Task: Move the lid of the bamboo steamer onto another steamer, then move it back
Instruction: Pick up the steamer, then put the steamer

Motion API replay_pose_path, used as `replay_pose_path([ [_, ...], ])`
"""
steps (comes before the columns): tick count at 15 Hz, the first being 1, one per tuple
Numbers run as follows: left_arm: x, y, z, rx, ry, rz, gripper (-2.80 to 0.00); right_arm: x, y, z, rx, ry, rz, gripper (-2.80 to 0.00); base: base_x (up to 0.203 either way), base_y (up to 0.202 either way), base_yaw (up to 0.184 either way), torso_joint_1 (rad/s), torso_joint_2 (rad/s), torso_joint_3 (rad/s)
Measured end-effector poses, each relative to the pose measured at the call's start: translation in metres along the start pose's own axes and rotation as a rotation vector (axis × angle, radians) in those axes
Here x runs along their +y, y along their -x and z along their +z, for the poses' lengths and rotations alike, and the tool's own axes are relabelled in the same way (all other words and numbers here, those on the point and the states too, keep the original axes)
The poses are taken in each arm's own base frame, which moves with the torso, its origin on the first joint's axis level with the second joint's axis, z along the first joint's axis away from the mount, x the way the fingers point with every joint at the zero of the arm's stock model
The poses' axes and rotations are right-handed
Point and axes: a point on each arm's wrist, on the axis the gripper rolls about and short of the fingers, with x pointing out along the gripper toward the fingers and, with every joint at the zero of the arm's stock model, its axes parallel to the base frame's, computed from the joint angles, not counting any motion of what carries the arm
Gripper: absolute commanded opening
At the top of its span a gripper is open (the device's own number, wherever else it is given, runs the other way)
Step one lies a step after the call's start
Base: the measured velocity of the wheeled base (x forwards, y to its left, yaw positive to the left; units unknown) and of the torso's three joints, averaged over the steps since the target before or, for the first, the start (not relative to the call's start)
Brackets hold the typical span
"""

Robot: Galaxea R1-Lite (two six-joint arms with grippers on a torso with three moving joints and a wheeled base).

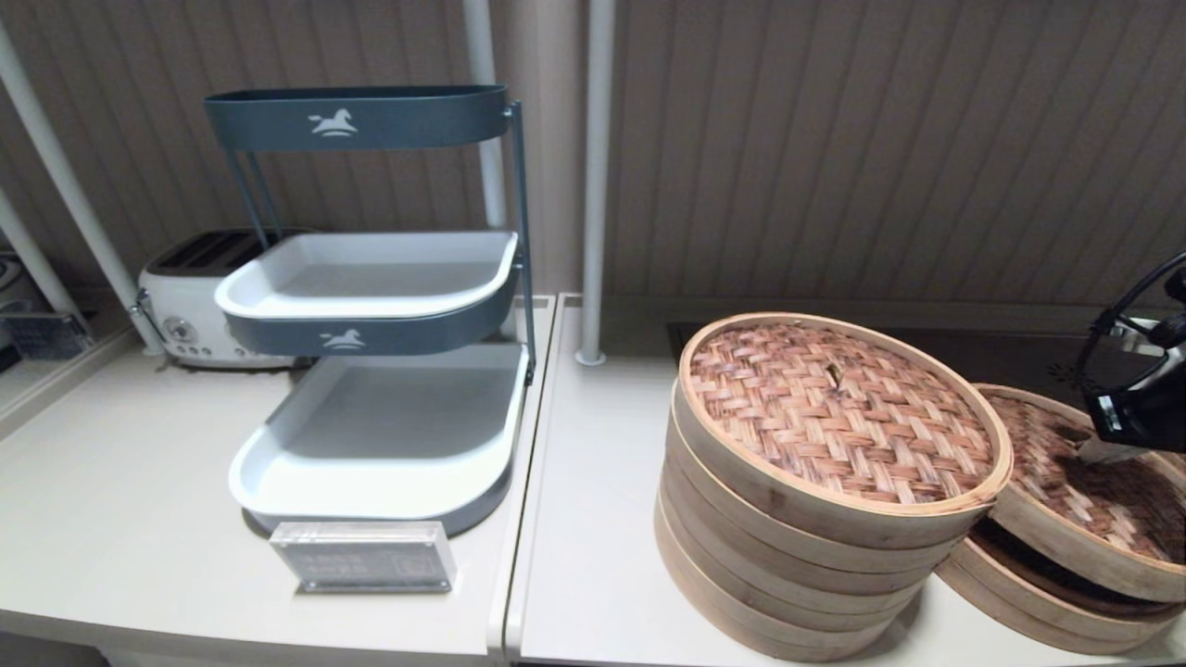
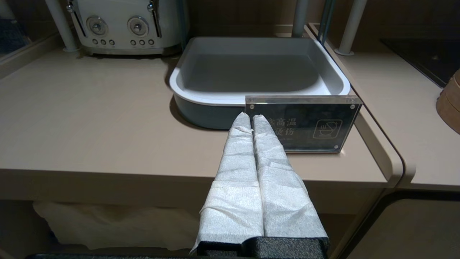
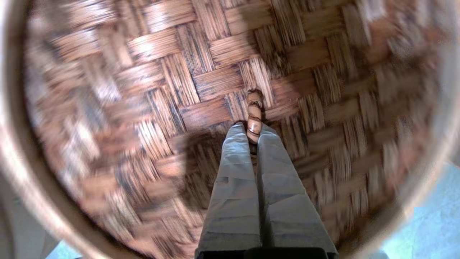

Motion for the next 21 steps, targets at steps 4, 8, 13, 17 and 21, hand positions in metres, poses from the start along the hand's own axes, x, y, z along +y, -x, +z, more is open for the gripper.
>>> replay_pose_path([
  [4,0.0,0.0,0.0,0.0,0.0,0.0,-2.8,0.001,0.009,0.001,-0.026,0.002,-0.004,-2.8,0.0,0.0,0.0,0.0,0.0,0.0],
  [8,0.0,0.0,0.0,0.0,0.0,0.0,-2.8,0.003,0.02,0.003,-0.058,0.003,-0.007,-2.8,0.0,0.0,0.0,0.0,0.0,0.0],
  [13,0.0,0.0,0.0,0.0,0.0,0.0,-2.8,0.006,0.034,0.006,-0.105,0.012,-0.014,-2.8,0.0,0.0,0.0,0.0,0.0,0.0],
  [17,0.0,0.0,0.0,0.0,0.0,0.0,-2.8,0.008,0.051,0.011,-0.155,0.02,-0.023,-2.8,0.0,0.0,0.0,0.0,0.0,0.0],
  [21,0.0,0.0,0.0,0.0,0.0,0.0,-2.8,0.009,0.069,0.015,-0.174,0.023,-0.028,-2.8,0.0,0.0,0.0,0.0,0.0,0.0],
])
